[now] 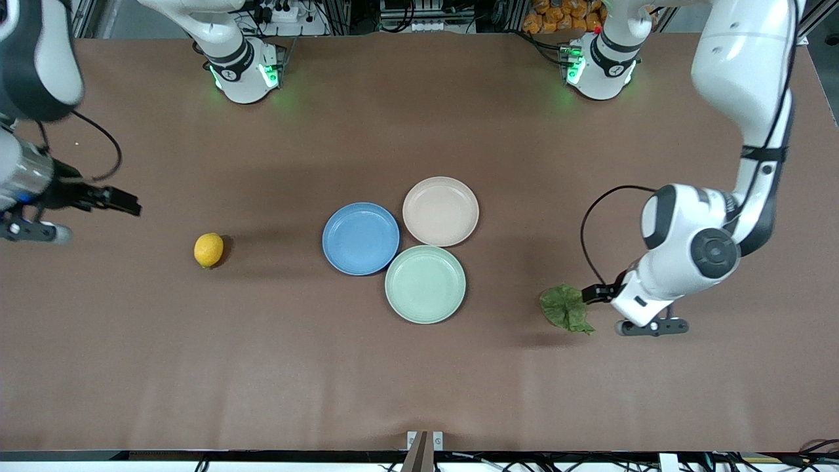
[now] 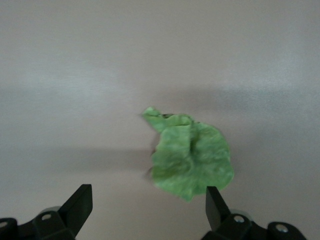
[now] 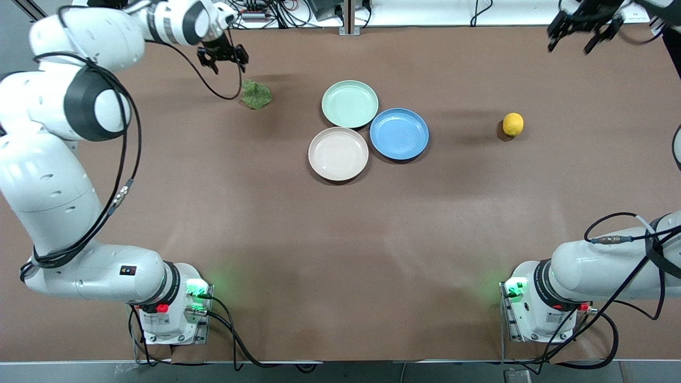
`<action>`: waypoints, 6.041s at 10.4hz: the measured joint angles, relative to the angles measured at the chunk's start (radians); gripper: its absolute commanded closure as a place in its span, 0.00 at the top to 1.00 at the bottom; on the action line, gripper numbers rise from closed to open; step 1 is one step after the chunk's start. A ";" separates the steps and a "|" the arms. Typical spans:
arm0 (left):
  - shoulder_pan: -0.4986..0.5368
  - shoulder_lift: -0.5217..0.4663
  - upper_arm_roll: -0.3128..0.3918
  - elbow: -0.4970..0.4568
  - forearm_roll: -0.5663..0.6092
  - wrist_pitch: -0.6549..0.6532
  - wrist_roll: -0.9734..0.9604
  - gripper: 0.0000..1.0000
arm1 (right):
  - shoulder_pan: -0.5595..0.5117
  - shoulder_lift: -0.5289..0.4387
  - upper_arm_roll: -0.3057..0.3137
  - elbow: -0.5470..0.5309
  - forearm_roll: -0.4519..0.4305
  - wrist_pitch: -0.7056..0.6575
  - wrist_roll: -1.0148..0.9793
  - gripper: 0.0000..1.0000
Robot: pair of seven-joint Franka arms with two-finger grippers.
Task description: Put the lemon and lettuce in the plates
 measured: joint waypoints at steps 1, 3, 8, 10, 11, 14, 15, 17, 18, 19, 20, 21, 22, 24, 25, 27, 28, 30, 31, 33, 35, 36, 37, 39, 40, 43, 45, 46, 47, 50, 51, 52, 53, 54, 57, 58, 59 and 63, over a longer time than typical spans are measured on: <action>-0.009 0.029 0.001 0.001 0.005 0.041 0.000 1.00 | -0.007 0.033 -0.003 -0.064 0.012 0.086 0.000 1.00; -0.012 0.083 0.003 -0.001 0.020 0.101 0.000 1.00 | -0.011 0.132 -0.013 -0.137 0.075 0.188 0.000 1.00; -0.019 0.146 0.006 -0.006 0.033 0.140 -0.025 0.61 | -0.011 0.358 -0.021 -0.148 0.127 0.327 0.000 0.96; -0.029 0.150 0.006 -0.006 0.034 0.140 -0.046 0.00 | -0.009 0.381 -0.019 -0.147 0.139 0.332 0.000 0.25; -0.037 0.151 0.009 -0.004 0.041 0.140 -0.058 0.00 | -0.006 0.382 -0.018 -0.147 0.139 0.332 0.000 0.05; -0.045 0.150 0.000 0.001 0.041 0.143 -0.068 0.00 | 0.004 0.382 -0.016 -0.133 0.140 0.314 -0.001 0.00; -0.046 0.150 0.001 0.002 0.041 0.144 -0.070 0.00 | 0.011 0.380 -0.016 -0.107 0.140 0.273 -0.001 0.00; -0.045 0.135 0.000 0.011 0.041 0.122 -0.101 0.00 | 0.034 0.367 -0.015 0.007 0.143 0.089 0.003 0.00; -0.051 0.102 -0.006 0.018 0.041 0.062 -0.139 0.00 | 0.053 0.359 -0.015 0.060 0.148 0.020 0.022 0.00; -0.069 0.049 -0.013 0.024 0.041 -0.020 -0.186 0.00 | 0.088 0.349 -0.013 0.089 0.155 -0.012 0.069 0.00; -0.098 -0.016 -0.022 0.027 0.042 -0.114 -0.251 0.00 | 0.138 0.343 -0.007 0.100 0.160 -0.016 0.144 0.00; -0.131 -0.078 -0.037 0.027 0.041 -0.198 -0.333 0.00 | 0.192 0.343 0.005 0.110 0.162 -0.013 0.230 0.00; -0.167 -0.126 -0.067 0.023 0.041 -0.262 -0.436 0.00 | 0.257 0.344 0.023 0.120 0.164 -0.003 0.329 0.00; -0.233 -0.148 -0.130 0.004 0.041 -0.296 -0.636 0.00 | 0.373 0.350 0.060 0.125 0.223 0.071 0.479 0.00; -0.276 -0.140 -0.143 -0.007 0.041 -0.296 -0.721 0.00 | 0.406 0.361 0.088 0.124 0.239 0.115 0.527 0.00; -0.360 -0.109 -0.147 -0.011 0.041 -0.287 -0.860 0.00 | 0.423 0.417 0.146 0.121 0.241 0.203 0.580 0.00; -0.392 -0.093 -0.147 -0.011 0.041 -0.275 -0.919 0.00 | 0.424 0.452 0.155 0.121 0.241 0.242 0.593 0.00; -0.430 -0.069 -0.148 -0.011 0.041 -0.238 -1.003 0.23 | 0.418 0.496 0.154 0.122 0.247 0.266 0.603 0.52; -0.447 -0.059 -0.148 -0.011 0.041 -0.210 -1.028 0.97 | 0.413 0.511 0.155 0.122 0.272 0.266 0.604 0.91; -0.480 -0.043 -0.148 -0.011 0.041 -0.173 -1.084 1.00 | 0.411 0.524 0.161 0.124 0.322 0.266 0.604 1.00; -0.505 -0.043 -0.145 0.007 0.041 -0.156 -1.116 1.00 | 0.410 0.522 0.164 0.155 0.326 0.256 0.605 1.00; -0.507 -0.049 -0.133 0.036 0.047 -0.154 -1.118 1.00 | 0.404 0.515 0.161 0.190 0.325 0.221 0.605 1.00; -0.504 -0.063 -0.105 0.071 0.072 -0.154 -1.107 1.00 | 0.385 0.500 0.153 0.233 0.313 0.160 0.598 1.00; -0.487 -0.098 -0.052 0.125 0.133 -0.156 -0.993 1.00 | 0.312 0.458 0.144 0.329 0.188 0.007 0.519 1.00; -0.466 -0.116 -0.036 0.143 0.139 -0.157 -0.906 1.00 | 0.272 0.428 0.143 0.363 0.124 -0.042 0.455 1.00; -0.333 -0.215 -0.025 0.161 0.139 -0.212 -0.662 1.00 | 0.159 0.293 0.116 0.387 0.077 -0.128 0.238 1.00; -0.260 -0.292 -0.026 0.163 0.128 -0.281 -0.526 1.00 | 0.103 0.163 0.084 0.396 0.076 -0.192 0.162 1.00; -0.230 -0.324 -0.027 0.164 0.095 -0.307 -0.478 1.00 | 0.076 0.097 0.082 0.396 0.076 -0.225 0.151 1.00; -0.194 -0.358 -0.026 0.165 0.066 -0.335 -0.439 1.00 | 0.054 0.035 0.081 0.395 0.076 -0.274 0.149 1.00; -0.069 -0.454 -0.025 0.166 0.032 -0.431 -0.235 1.00 | 0.036 -0.050 0.064 0.381 0.065 -0.337 0.143 1.00; -0.031 -0.476 -0.025 0.166 0.015 -0.454 -0.158 1.00 | 0.053 -0.048 0.060 0.373 0.046 -0.333 0.143 1.00; -0.002 -0.494 -0.023 0.166 -0.002 -0.477 -0.095 1.00 | 0.067 -0.045 0.052 0.362 0.040 -0.325 0.143 1.00; 0.012 -0.512 -0.019 0.165 -0.010 -0.507 -0.052 1.00 | 0.073 -0.043 0.048 0.356 0.039 -0.324 0.143 1.00; 0.015 -0.528 -0.013 0.165 -0.011 -0.543 -0.034 1.00 | 0.074 -0.043 0.046 0.354 0.038 -0.324 0.143 1.00; 0.015 -0.554 -0.002 0.159 -0.011 -0.586 -0.027 1.00 | 0.106 -0.043 0.036 0.353 0.024 -0.324 0.139 1.00; 0.013 -0.554 -0.002 0.157 -0.011 -0.589 -0.027 1.00 | 0.112 -0.043 0.030 0.353 0.023 -0.325 0.128 1.00; 0.013 -0.554 -0.002 0.156 -0.011 -0.594 -0.027 1.00 | 0.112 -0.043 0.026 0.351 0.023 -0.327 0.112 1.00; 0.017 -0.556 0.002 0.156 -0.011 -0.614 0.010 1.00 | 0.113 -0.043 0.019 0.350 0.021 -0.334 0.100 1.00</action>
